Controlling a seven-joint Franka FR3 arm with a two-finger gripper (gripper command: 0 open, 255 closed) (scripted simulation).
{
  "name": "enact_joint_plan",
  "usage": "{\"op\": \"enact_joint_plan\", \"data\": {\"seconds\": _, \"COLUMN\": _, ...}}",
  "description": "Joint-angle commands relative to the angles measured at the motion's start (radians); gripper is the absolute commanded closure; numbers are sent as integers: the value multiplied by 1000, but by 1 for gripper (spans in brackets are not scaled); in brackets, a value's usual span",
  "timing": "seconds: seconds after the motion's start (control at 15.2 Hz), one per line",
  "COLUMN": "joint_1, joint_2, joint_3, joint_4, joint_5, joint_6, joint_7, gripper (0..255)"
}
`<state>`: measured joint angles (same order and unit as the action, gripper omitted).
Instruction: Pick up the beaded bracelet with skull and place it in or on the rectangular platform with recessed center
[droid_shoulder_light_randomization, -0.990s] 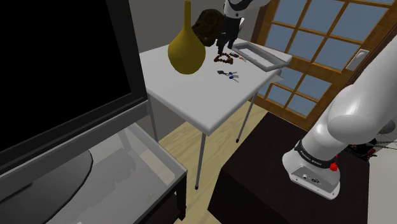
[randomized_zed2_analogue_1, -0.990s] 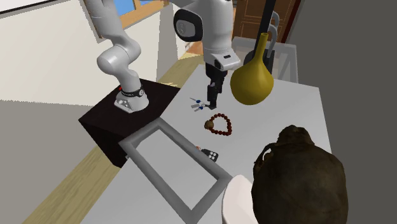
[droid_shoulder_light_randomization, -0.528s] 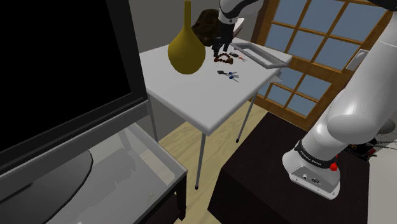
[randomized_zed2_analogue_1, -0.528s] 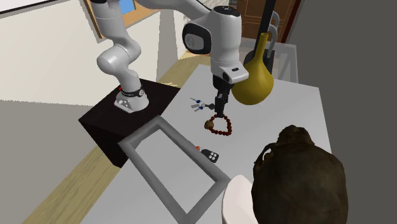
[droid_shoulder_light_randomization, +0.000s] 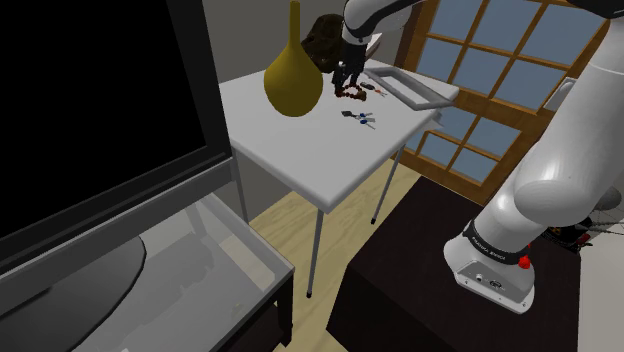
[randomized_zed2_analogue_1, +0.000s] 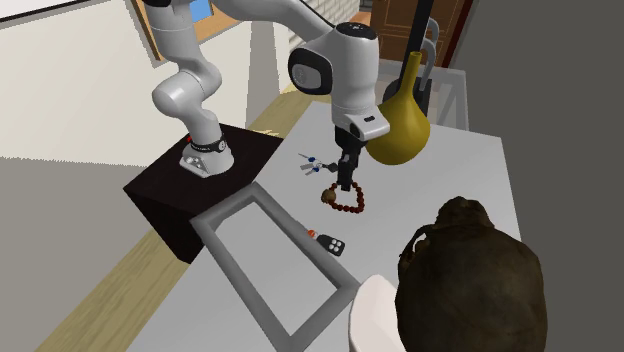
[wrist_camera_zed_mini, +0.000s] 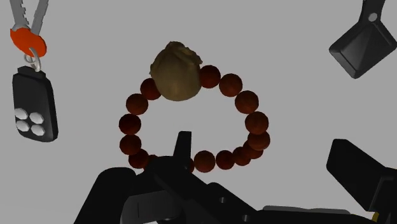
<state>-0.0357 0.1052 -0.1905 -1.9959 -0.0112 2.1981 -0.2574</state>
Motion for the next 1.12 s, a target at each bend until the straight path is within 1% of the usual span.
{"op": "enact_joint_plan", "data": {"seconds": 0.0, "joint_1": 0, "joint_2": 0, "joint_3": 0, "joint_4": 0, "joint_5": 0, "joint_6": 0, "joint_7": 0, "gripper": 0}}
{"op": "enact_joint_plan", "data": {"seconds": 0.07, "joint_1": 0, "joint_2": 0, "joint_3": 0, "joint_4": 0, "joint_5": 0, "joint_6": 0, "joint_7": 0, "gripper": 0}}
{"op": "enact_joint_plan", "data": {"seconds": 0.13, "joint_1": 0, "joint_2": 0, "joint_3": 0, "joint_4": 0, "joint_5": 0, "joint_6": 0, "joint_7": 0, "gripper": 255}}
{"op": "enact_joint_plan", "data": {"seconds": 0.73, "joint_1": 0, "joint_2": 0, "joint_3": 0, "joint_4": 0, "joint_5": 0, "joint_6": 0, "joint_7": 0, "gripper": 255}}
{"op": "enact_joint_plan", "data": {"seconds": 1.06, "joint_1": 1, "joint_2": -23, "joint_3": 0, "joint_4": 40, "joint_5": -5, "joint_6": -63, "joint_7": 2, "gripper": 255}}
